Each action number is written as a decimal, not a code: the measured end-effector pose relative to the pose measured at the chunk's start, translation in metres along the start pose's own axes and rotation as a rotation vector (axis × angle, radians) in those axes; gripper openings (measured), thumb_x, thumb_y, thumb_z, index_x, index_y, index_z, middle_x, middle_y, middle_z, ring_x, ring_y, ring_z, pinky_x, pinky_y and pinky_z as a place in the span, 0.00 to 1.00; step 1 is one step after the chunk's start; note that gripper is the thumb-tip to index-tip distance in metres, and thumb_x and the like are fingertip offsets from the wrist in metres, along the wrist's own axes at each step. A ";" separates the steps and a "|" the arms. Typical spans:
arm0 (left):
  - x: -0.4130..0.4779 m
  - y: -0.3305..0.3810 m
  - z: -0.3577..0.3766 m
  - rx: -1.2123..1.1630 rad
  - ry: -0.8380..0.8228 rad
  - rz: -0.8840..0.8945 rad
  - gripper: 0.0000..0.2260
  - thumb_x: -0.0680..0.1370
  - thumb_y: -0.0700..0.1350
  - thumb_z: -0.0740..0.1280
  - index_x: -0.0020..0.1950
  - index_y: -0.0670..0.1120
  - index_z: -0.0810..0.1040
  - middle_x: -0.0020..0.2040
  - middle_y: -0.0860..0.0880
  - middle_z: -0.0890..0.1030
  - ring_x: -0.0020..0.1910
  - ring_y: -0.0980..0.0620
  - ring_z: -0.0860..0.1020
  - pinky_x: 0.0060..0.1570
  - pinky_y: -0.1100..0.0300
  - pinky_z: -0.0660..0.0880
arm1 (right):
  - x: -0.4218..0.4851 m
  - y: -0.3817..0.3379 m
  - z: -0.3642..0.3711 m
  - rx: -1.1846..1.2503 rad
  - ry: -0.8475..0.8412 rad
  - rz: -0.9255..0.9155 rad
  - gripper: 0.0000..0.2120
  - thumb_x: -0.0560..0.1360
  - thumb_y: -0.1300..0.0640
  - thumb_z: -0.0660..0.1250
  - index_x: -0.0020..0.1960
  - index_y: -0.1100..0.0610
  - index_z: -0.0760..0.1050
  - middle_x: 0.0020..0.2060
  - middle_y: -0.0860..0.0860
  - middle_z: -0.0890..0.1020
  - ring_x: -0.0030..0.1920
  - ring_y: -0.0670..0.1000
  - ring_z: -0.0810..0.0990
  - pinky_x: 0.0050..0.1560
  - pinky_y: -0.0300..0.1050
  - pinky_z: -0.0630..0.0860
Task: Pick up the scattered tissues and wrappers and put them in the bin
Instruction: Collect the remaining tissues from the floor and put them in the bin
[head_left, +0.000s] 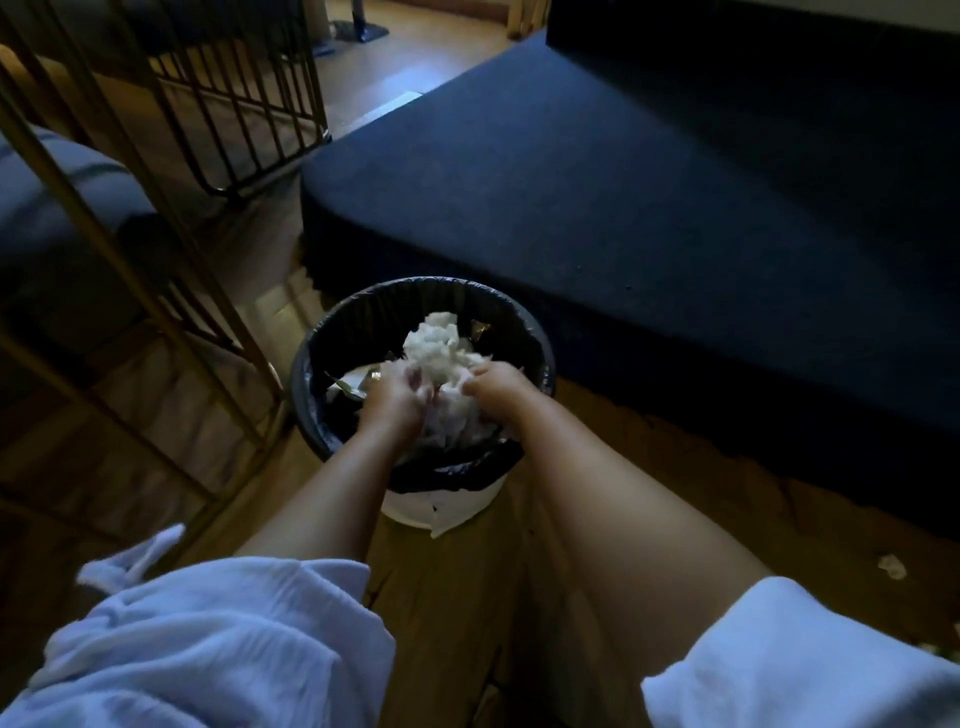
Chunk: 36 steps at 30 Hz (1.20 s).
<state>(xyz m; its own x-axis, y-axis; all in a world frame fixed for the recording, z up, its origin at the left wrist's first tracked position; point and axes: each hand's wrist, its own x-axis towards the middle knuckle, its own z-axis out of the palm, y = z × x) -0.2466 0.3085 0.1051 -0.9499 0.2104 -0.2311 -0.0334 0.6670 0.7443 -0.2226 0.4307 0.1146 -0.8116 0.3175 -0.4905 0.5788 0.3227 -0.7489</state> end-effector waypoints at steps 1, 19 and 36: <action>0.002 -0.004 0.003 0.021 -0.063 -0.025 0.07 0.78 0.42 0.63 0.51 0.42 0.78 0.50 0.40 0.80 0.46 0.43 0.77 0.45 0.58 0.73 | 0.001 0.003 0.002 -0.025 -0.005 0.026 0.06 0.75 0.60 0.60 0.40 0.55 0.72 0.38 0.53 0.73 0.42 0.54 0.74 0.46 0.46 0.73; -0.133 0.086 0.095 -0.067 0.035 0.164 0.12 0.78 0.48 0.63 0.58 0.46 0.78 0.54 0.49 0.81 0.52 0.52 0.78 0.49 0.59 0.74 | -0.139 0.113 -0.122 0.453 0.106 -0.217 0.11 0.79 0.58 0.59 0.58 0.55 0.75 0.55 0.52 0.78 0.55 0.49 0.77 0.56 0.46 0.76; -0.326 0.139 0.466 0.176 -0.663 0.279 0.11 0.77 0.49 0.65 0.55 0.45 0.79 0.56 0.46 0.80 0.53 0.49 0.78 0.51 0.55 0.76 | -0.274 0.547 -0.252 0.746 0.649 0.361 0.11 0.78 0.64 0.57 0.44 0.53 0.75 0.39 0.49 0.78 0.38 0.45 0.74 0.36 0.38 0.70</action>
<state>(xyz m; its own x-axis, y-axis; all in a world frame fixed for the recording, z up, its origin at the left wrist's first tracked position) 0.2036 0.6657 -0.0075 -0.5267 0.7394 -0.4193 0.2849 0.6183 0.7325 0.3361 0.7448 -0.0484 -0.2753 0.7731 -0.5714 0.4031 -0.4468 -0.7987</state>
